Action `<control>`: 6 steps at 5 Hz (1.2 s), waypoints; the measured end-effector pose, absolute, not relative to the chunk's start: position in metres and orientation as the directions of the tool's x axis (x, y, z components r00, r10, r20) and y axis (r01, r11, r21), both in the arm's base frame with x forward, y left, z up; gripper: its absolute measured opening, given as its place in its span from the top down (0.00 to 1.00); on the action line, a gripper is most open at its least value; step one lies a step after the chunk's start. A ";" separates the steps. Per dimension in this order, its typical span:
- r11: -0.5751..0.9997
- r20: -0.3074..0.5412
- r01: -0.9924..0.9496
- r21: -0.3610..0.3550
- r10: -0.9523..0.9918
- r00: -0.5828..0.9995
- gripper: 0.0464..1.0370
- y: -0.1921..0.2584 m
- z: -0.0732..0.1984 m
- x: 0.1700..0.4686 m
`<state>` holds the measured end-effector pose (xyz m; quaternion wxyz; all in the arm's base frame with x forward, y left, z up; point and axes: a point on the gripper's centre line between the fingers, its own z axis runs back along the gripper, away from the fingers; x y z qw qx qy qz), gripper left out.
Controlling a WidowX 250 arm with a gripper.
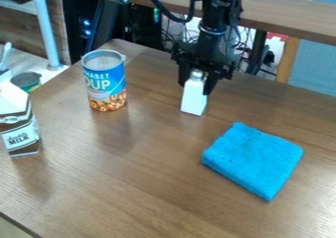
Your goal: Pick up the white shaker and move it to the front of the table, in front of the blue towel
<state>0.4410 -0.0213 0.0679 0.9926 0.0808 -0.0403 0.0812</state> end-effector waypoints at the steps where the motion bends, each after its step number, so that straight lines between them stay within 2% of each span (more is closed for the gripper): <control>1: 0.978 0.051 -0.158 0.136 0.152 0.987 0.38 -0.026 0.071 0.433; 3: 0.991 0.152 -0.136 0.003 0.134 0.979 0.38 -0.040 0.171 0.404; 4: 1.000 0.125 -0.024 0.013 0.023 0.992 0.38 -0.059 0.177 0.363; 5: 0.992 0.066 0.125 -0.001 -0.125 0.990 0.38 -0.084 0.166 0.320; 6: 0.955 -0.010 0.297 0.016 -0.297 0.955 0.38 -0.101 0.143 0.272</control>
